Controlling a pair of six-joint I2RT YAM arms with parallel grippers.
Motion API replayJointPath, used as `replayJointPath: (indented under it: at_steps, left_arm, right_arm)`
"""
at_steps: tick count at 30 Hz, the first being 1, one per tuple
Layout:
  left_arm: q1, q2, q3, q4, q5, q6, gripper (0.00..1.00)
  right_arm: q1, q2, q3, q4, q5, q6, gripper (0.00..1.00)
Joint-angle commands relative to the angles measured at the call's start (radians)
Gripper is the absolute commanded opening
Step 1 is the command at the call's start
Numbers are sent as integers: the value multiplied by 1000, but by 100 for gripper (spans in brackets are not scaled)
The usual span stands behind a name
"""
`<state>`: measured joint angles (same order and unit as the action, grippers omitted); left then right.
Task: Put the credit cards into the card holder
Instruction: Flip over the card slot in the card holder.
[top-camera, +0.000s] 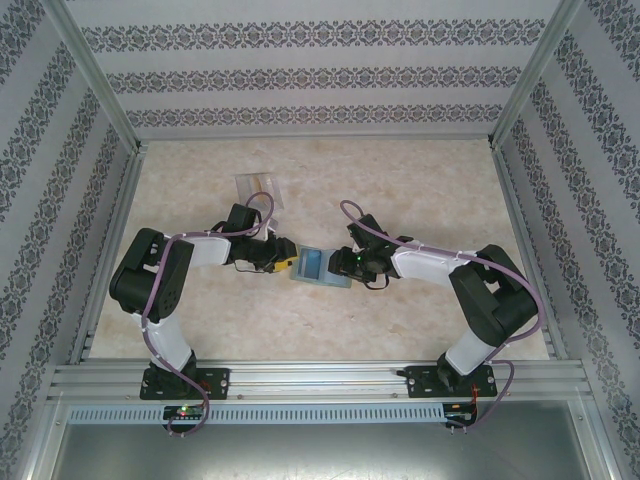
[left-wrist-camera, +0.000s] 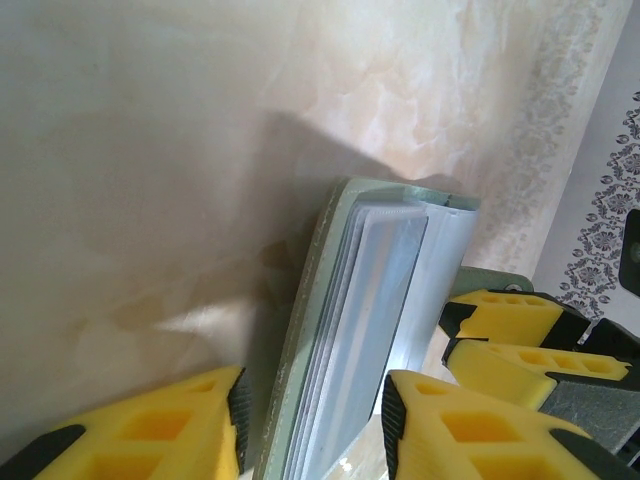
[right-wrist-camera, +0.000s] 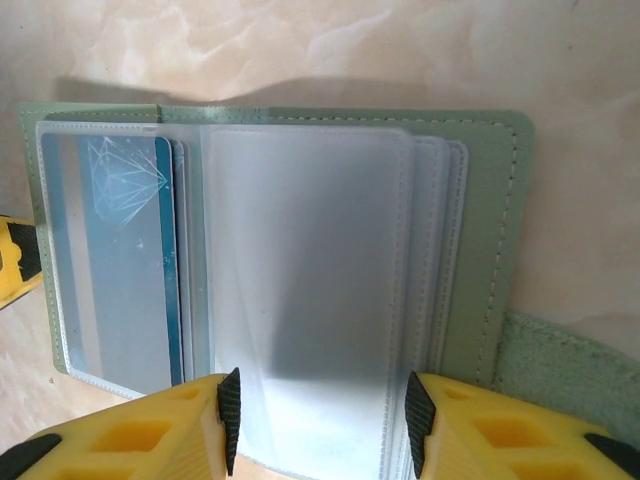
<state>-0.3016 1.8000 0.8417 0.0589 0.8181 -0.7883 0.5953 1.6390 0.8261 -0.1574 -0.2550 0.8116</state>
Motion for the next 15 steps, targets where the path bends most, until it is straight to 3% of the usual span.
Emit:
replayJointPath:
  at_steps: [1, 15]
  left_arm:
    - [-8, 5, 14, -18, -2, 17, 39]
    - [-7, 10, 10, -14, -1, 17, 37]
  right_arm:
    - [-1, -20, -2, -20, 6, -6, 50]
    - [0, -33, -4, -34, 20, -12, 50]
